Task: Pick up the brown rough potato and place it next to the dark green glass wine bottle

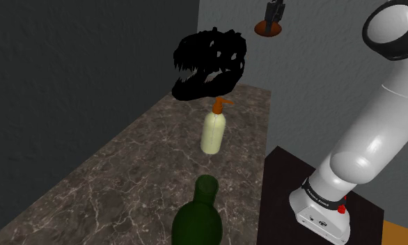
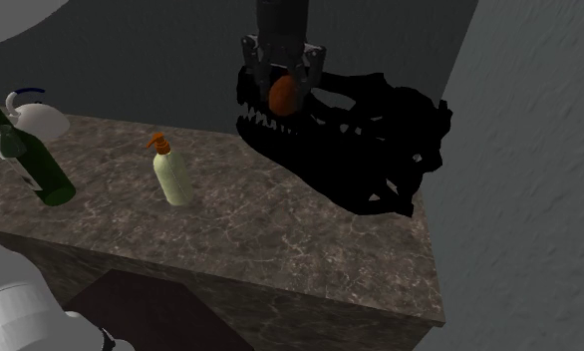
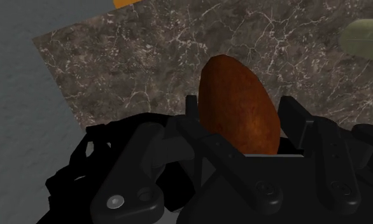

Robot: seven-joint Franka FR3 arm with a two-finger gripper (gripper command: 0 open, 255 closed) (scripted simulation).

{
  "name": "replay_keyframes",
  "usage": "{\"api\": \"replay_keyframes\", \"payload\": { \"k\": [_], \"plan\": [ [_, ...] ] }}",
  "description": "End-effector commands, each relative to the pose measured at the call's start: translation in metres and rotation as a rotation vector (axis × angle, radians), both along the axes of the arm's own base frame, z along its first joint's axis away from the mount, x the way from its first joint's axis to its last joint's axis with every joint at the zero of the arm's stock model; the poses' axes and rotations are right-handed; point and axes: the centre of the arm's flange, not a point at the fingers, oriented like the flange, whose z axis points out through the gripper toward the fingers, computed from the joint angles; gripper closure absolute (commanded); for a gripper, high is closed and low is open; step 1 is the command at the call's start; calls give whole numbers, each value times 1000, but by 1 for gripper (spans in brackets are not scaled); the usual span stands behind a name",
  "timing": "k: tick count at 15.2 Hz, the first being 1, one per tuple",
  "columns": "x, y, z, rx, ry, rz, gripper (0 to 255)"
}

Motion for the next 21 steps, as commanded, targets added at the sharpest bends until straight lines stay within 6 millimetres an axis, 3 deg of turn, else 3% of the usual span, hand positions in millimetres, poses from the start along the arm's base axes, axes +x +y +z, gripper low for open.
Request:
{"api": "replay_keyframes", "payload": {
  "k": [1, 21],
  "plan": [
    [-12, 20, 2, 0, 0, 0, 255],
    [-143, 250, 2, 0, 0, 0, 255]
  ]
}}
